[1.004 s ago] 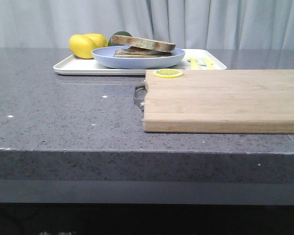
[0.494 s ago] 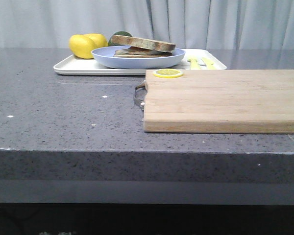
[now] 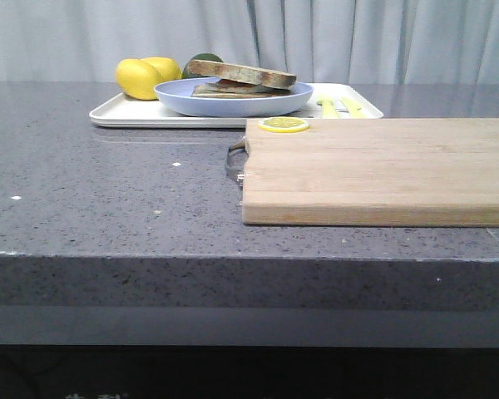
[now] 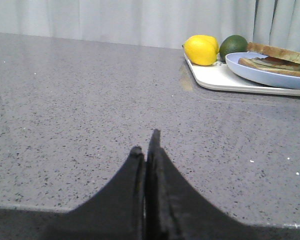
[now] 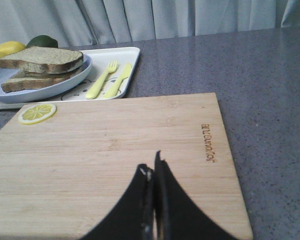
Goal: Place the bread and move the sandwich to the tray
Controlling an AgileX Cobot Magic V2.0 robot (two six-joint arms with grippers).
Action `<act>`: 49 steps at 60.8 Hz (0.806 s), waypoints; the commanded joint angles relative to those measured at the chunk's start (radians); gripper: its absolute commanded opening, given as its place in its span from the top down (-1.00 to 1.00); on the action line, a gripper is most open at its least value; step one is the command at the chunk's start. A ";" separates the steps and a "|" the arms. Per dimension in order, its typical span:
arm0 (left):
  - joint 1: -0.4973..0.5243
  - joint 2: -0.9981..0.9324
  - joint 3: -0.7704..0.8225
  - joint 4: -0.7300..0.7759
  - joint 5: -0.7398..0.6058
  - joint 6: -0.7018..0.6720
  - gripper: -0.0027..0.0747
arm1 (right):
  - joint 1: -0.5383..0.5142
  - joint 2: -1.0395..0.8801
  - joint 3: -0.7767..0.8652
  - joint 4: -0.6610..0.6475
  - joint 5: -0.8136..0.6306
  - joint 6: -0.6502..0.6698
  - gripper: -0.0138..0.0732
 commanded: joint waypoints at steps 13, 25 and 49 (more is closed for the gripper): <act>0.001 -0.024 0.001 -0.006 -0.081 -0.010 0.98 | -0.002 -0.249 0.172 -0.025 -0.097 0.031 0.84; 0.001 -0.024 0.001 -0.006 -0.081 -0.010 0.98 | -0.002 -0.387 0.253 -0.021 -0.085 0.031 0.84; 0.001 -0.022 0.001 -0.006 -0.083 -0.010 0.98 | -0.002 -0.383 0.254 -0.020 -0.043 0.031 0.84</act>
